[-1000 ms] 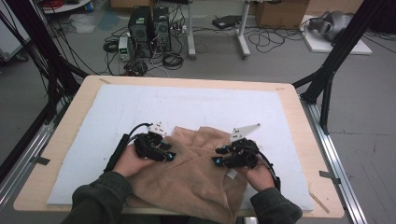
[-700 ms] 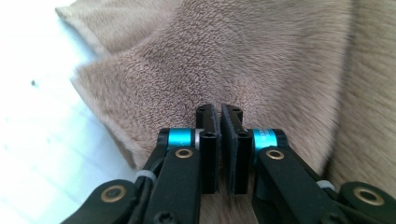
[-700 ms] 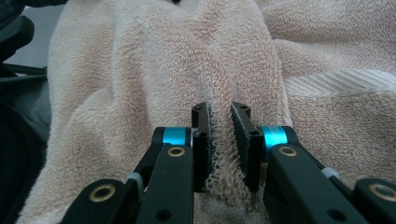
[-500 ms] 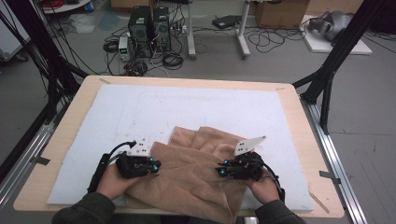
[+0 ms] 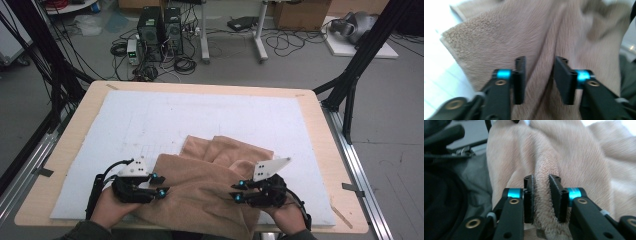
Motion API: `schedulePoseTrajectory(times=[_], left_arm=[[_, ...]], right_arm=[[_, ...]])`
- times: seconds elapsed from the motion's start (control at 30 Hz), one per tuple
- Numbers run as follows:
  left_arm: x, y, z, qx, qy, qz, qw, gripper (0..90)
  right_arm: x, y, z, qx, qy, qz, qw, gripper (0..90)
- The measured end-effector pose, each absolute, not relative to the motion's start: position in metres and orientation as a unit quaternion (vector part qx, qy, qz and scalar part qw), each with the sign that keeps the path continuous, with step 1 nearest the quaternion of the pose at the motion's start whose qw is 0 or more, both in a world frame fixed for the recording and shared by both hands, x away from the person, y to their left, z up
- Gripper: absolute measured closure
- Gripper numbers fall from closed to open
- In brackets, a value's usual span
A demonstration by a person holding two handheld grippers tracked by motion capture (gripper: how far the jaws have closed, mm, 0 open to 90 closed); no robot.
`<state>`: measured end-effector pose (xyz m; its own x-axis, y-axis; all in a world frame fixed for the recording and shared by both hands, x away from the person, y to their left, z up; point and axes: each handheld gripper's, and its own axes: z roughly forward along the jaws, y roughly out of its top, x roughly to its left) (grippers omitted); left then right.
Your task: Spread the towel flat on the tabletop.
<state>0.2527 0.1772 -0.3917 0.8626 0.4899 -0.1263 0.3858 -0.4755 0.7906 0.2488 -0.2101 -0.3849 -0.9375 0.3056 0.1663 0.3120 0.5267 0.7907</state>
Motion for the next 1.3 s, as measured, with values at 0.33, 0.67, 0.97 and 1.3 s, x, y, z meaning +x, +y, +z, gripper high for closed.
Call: schedulePoseTrajectory(times=[0.33, 0.67, 0.97, 1.3], left_arm=[[0.320, 0.164, -0.385, 0.848, 0.292, 0.092, 0.432, 38.2], [0.338, 0.151, -0.424, 0.882, 0.287, 0.023, 0.373, 74.9], [0.321, 0.163, -0.409, 0.867, 0.288, 0.064, 0.402, 82.8], [0.312, 0.211, -0.340, 0.783, 0.335, 0.191, 0.488, 82.6]], right_arm=[[0.308, -0.222, -0.379, -0.242, -0.861, -0.447, -0.020, 60.5], [0.331, -0.234, -0.411, -0.293, -0.873, -0.388, 0.014, 54.4], [0.329, -0.229, -0.431, -0.287, -0.884, -0.368, 0.022, 89.4], [0.351, -0.206, -0.343, -0.254, -0.863, -0.422, -0.115, 89.8]])
